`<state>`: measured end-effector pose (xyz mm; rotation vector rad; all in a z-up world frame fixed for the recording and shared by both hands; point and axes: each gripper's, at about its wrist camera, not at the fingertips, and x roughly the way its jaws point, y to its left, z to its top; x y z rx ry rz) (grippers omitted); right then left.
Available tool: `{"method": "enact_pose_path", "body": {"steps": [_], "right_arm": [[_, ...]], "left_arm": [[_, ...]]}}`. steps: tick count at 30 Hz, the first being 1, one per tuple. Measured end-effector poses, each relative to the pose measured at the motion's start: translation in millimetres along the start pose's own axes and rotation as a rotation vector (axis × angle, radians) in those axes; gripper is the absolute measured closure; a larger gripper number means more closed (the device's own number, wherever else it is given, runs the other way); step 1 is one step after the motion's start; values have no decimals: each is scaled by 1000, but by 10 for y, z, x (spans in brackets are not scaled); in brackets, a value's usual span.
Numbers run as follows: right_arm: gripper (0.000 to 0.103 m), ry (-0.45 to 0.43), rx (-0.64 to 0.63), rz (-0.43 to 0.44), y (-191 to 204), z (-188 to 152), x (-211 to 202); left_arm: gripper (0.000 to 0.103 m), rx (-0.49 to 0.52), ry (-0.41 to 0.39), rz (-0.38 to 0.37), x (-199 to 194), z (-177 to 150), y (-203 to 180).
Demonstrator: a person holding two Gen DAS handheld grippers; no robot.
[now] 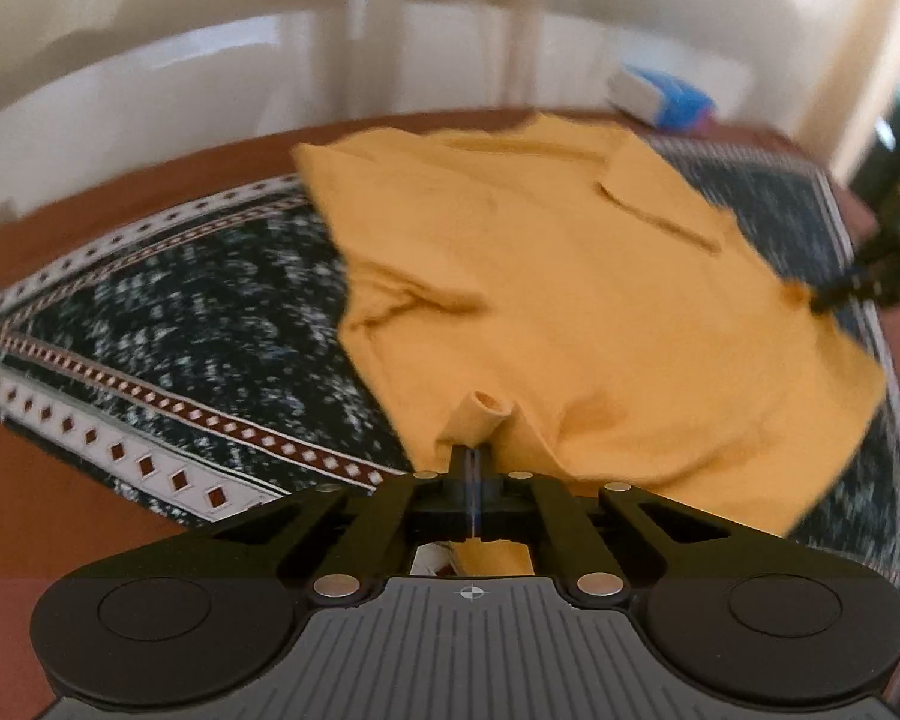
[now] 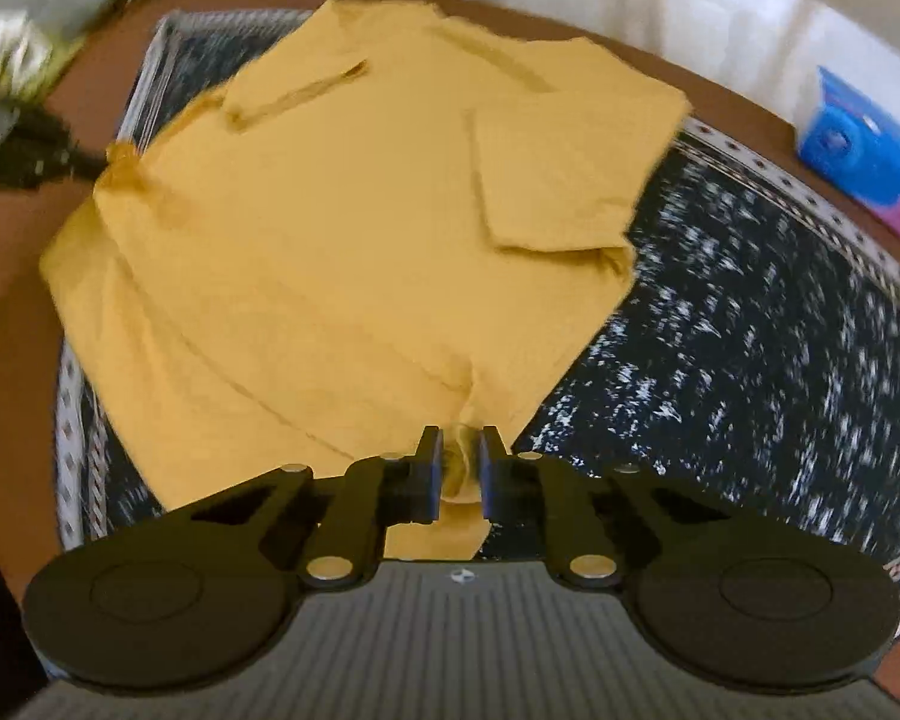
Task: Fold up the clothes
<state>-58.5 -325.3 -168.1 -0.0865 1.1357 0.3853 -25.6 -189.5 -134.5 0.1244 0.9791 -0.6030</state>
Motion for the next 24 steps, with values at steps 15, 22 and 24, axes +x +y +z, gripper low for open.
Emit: {"method": "enact_pose_path", "body": {"steps": [15, 22, 24], "right_arm": [[79, -167, 418, -37, -415, -88, -155], [68, -87, 160, 34, -26, -123, -266], [70, -29, 123, 78, 53, -104, -178]], "left_arm": [[82, -231, -54, 118, -16, 69, 303], [82, -26, 60, -118, -44, -2, -164], [82, 4, 84, -159, 44, -31, -318]]}}
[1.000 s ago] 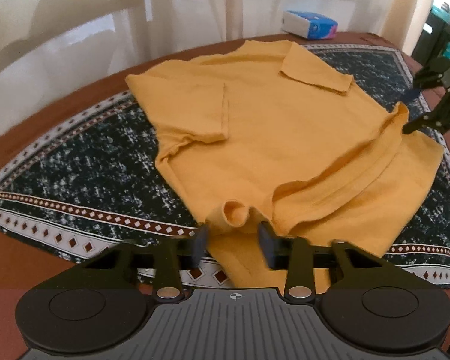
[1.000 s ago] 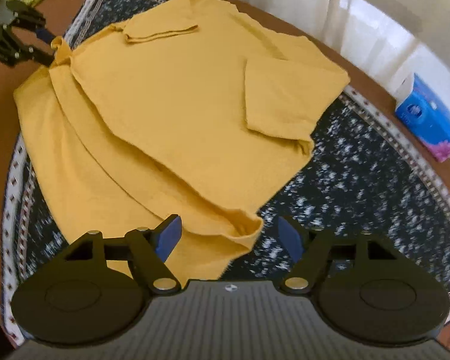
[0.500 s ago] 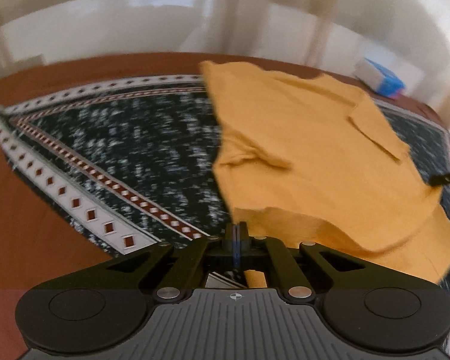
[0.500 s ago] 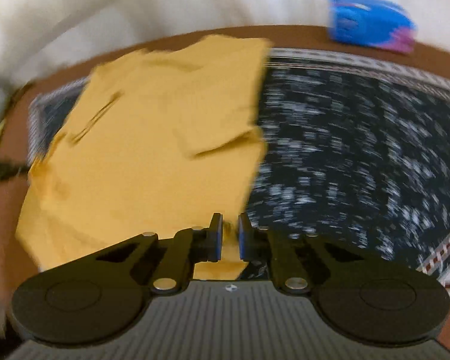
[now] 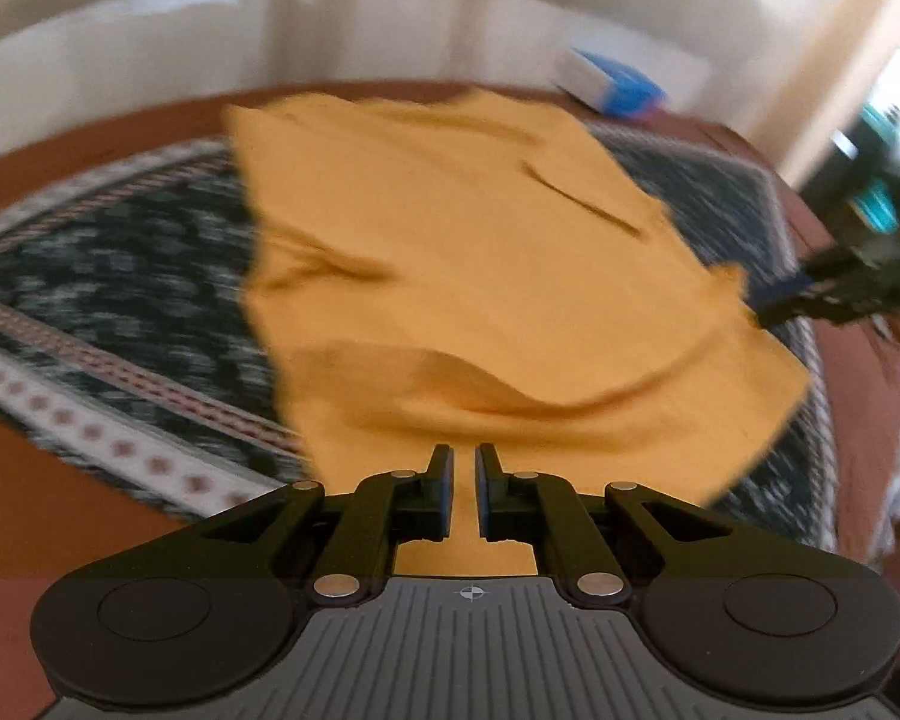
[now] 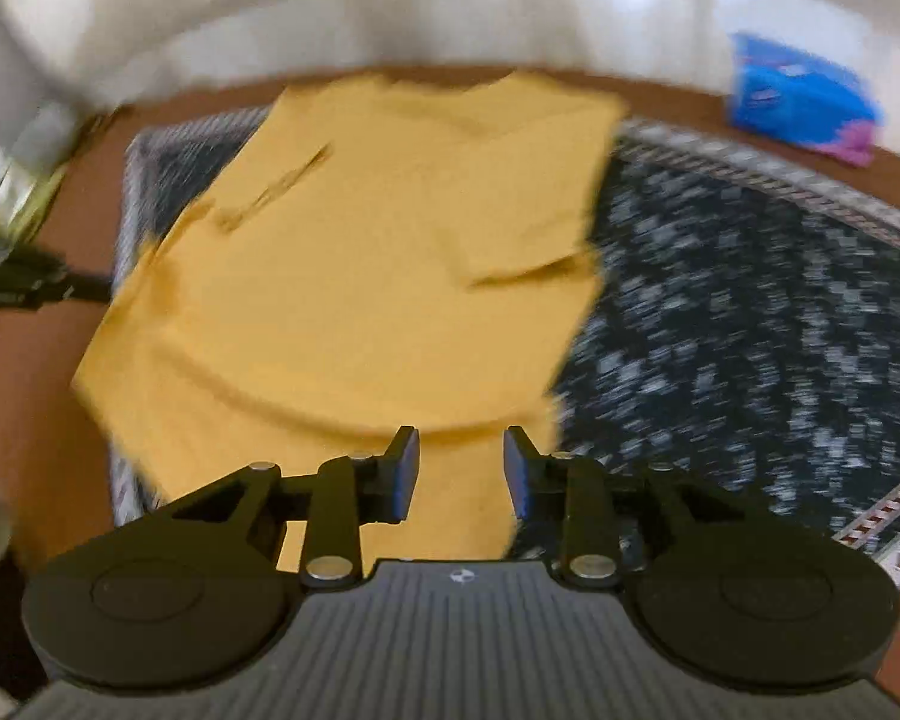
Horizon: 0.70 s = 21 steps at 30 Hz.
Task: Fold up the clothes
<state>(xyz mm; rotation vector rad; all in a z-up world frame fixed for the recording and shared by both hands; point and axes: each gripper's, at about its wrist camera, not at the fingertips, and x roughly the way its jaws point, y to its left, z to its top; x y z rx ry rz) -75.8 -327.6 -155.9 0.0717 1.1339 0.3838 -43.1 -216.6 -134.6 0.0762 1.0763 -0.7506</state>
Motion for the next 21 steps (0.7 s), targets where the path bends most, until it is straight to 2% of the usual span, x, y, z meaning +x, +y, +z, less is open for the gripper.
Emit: {"method": "enact_pose_path", "body": {"steps": [3, 6, 10, 13, 16, 18, 21], "right_arm": [[75, 52, -4, 43, 82, -7, 161], [75, 40, 8, 42, 129, 48, 296], [75, -33, 77, 4, 68, 171, 370], [76, -96, 154, -34, -31, 264, 393], [73, -148, 228, -100, -145, 317, 384], [73, -174, 277, -104, -208, 318, 346], [73, -200, 256, -86, -166, 264, 155]], "left_arm": [[82, 0, 6, -5, 158, 19, -93], [82, -50, -23, 10, 253, 77, -67], [81, -137, -73, 33, 320, 167, 31], [79, -209, -110, 79, 350, 227, 146], [78, -285, -135, 118, 350, 252, 288], [78, -314, -154, 128, 257, 252, 351], [74, -309, -207, 132, -50, 191, 371]]}}
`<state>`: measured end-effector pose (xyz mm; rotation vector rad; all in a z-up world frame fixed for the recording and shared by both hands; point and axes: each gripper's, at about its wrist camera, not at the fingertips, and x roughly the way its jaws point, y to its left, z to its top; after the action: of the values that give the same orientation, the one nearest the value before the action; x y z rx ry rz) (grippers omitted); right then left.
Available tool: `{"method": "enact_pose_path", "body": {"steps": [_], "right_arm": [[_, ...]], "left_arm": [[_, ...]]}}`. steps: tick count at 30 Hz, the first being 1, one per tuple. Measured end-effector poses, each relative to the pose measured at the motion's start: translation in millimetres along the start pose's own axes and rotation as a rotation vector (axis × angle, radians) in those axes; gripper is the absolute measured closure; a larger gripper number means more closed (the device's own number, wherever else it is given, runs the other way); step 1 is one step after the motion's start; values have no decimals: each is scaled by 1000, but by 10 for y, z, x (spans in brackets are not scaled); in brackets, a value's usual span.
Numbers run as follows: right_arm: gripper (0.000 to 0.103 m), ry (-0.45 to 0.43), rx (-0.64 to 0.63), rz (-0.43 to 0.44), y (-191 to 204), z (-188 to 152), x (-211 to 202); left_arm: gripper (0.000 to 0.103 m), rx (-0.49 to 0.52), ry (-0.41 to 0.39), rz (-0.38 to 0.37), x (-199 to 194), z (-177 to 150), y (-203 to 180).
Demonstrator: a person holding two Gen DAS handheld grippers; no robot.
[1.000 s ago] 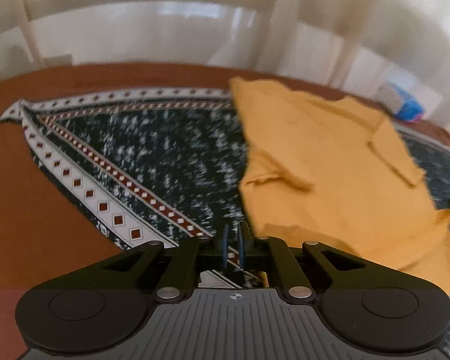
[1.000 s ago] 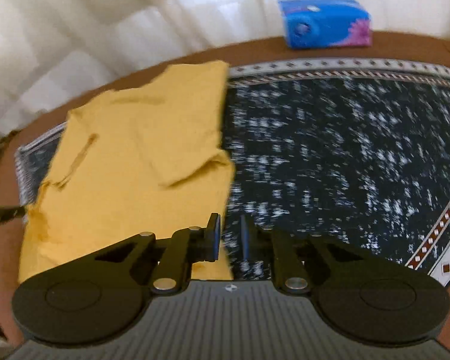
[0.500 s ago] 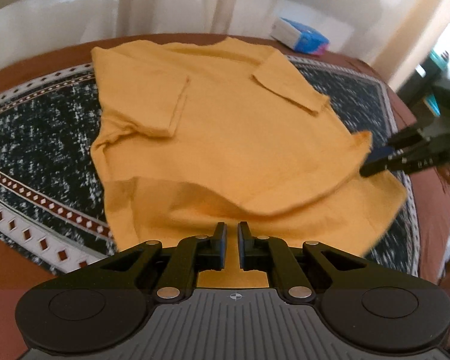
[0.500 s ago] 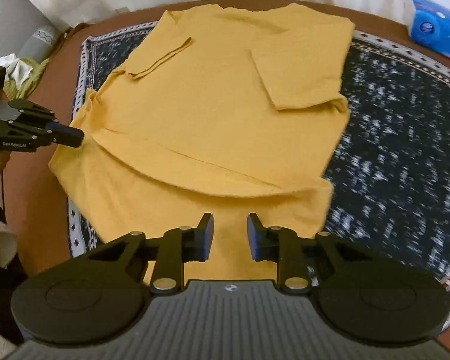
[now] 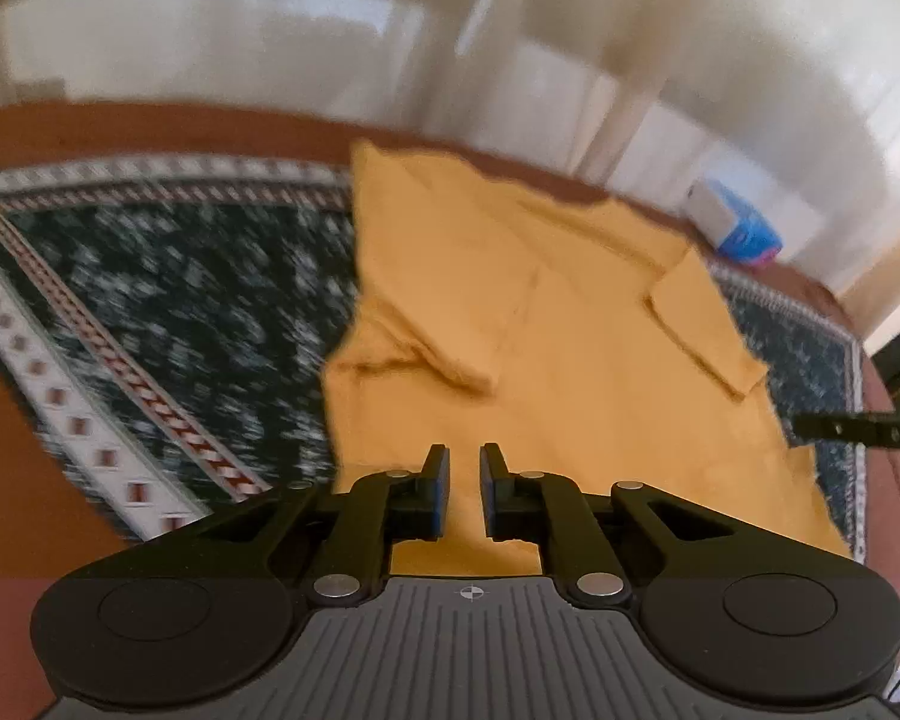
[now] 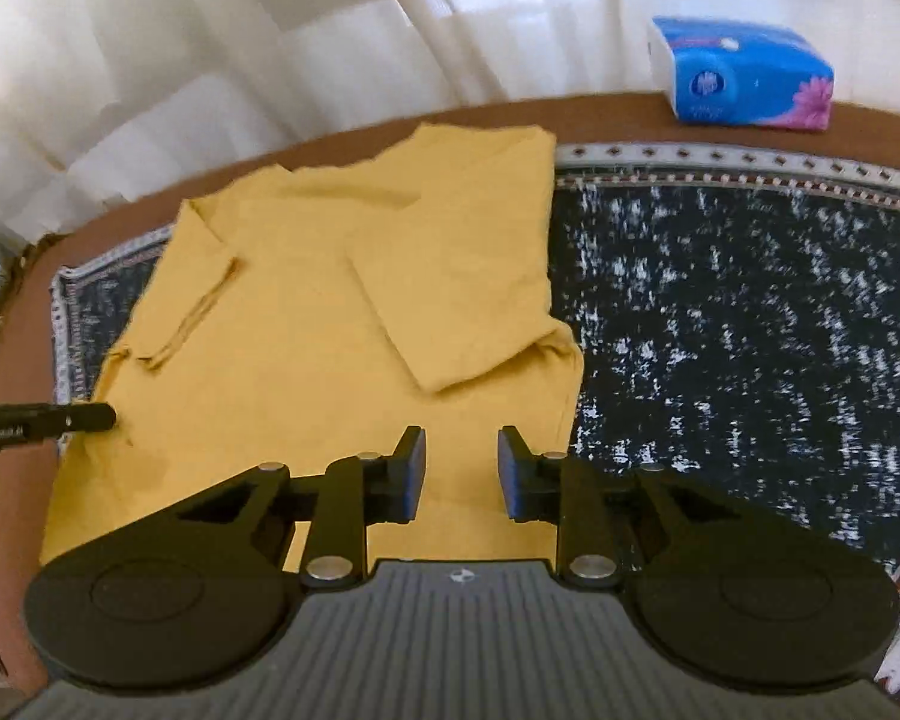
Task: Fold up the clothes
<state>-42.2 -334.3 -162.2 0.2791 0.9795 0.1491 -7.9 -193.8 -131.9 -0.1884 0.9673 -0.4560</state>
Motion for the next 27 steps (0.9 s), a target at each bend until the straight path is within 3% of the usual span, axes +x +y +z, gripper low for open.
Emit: {"method": "enact_pose_path", "body": {"steps": [2, 4, 6, 10, 16, 25, 27], "right_arm": [[71, -12, -22, 11, 46, -50, -167], [66, -18, -25, 19, 71, -138, -335], [57, -22, -18, 15, 75, -258, -473], [56, 16, 23, -19, 31, -576, -613], [52, 40, 100, -52, -73, -964, -758], [51, 70, 103, 18, -125, -1156, -676], [51, 76, 101, 38, -144, -1152, -647]], "left_arm": [[62, 14, -16, 1, -216, -61, 41], [56, 41, 5, -4, -385, -185, 69], [55, 63, 50, -12, -493, -356, 91], [48, 33, 118, -14, -609, -735, 146], [48, -81, 146, -34, -595, -952, 179], [47, -183, 127, -24, -500, -984, 118], [52, -213, 127, -26, -501, -999, 128]]}}
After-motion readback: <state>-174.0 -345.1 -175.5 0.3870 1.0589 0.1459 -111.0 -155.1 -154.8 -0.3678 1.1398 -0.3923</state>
